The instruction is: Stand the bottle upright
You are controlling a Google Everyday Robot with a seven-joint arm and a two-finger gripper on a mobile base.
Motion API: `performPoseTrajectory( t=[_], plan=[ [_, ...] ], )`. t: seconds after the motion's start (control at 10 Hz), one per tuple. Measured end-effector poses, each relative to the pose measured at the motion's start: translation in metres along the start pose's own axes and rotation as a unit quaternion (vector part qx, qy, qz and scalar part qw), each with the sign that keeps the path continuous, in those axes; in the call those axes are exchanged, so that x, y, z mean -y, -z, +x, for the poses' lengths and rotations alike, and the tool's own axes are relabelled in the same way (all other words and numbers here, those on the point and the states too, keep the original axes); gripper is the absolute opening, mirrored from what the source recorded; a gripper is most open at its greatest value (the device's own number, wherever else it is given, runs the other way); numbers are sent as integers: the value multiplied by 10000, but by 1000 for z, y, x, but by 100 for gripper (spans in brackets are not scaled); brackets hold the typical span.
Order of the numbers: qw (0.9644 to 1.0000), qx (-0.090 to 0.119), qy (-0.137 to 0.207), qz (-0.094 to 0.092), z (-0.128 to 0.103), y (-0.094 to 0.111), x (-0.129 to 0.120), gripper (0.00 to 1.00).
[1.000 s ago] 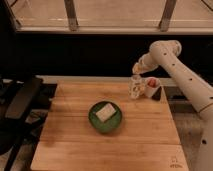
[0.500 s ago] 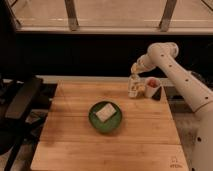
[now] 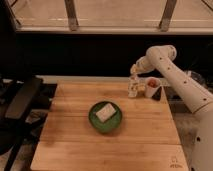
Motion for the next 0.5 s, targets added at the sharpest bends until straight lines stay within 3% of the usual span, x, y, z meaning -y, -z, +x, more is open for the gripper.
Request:
performPoseTrajectory(
  t=[0.1,0.3,0.5],
  plan=[
    [10000,-36,1,9,0,0,0,78],
    [10000,-47,7,28,1,0,0,80],
    [10000,89,-14,9,2,0,-1,71]
  ],
)
